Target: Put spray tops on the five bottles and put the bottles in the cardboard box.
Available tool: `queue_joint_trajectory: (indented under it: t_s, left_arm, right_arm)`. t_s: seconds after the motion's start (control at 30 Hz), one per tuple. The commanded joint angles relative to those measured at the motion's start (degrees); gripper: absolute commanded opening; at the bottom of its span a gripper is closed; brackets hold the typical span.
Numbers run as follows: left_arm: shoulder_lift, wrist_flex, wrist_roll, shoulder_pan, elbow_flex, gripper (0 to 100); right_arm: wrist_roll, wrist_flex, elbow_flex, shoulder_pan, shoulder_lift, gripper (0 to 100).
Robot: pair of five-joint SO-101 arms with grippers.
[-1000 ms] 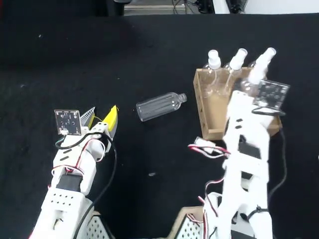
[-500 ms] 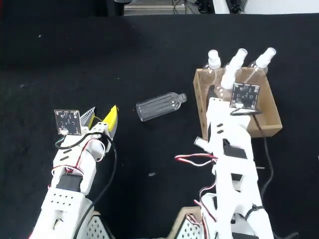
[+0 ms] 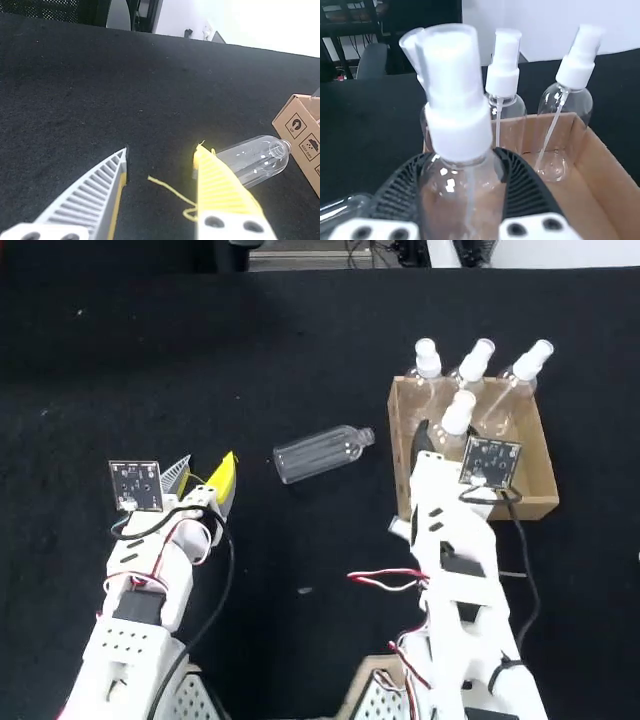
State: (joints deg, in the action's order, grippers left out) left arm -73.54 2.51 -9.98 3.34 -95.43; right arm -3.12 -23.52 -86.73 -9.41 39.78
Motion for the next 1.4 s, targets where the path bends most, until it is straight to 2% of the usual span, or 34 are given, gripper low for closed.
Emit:
queue_joint_trajectory:
  t_s: [0.0, 0.3, 0.77, 0.9, 1.2, 1.37]
  left_arm:
    - [-0.26, -1.32, -0.44, 0.66, 0.13, 20]
    - [-0.26, -1.32, -0.44, 0.75, 0.04, 20]
    - [-0.26, -1.32, -0.44, 0.75, 0.04, 20]
    - [-0.26, -1.32, -0.44, 0.75, -0.04, 20]
    - [-0.26, -1.32, -0.44, 0.75, -0.04, 20]
    - [-0.26, -1.32, -0.44, 0.75, -0.04, 20]
  right_arm:
    - [0.62, -2.29, 0.31, 0.79, -0.31, 1.1]
    - [0.53, 8.62, 6.46, 1.67, -0.31, 1.1]
    - [0.79, 8.62, 7.08, 1.76, -0.4, 1.1]
    - [3.25, 8.53, 7.16, 1.76, -0.4, 1.1]
    - [3.43, 5.27, 7.16, 1.85, -0.48, 1.1]
    - [3.43, 4.92, 10.51, 1.49, -6.29, 1.1]
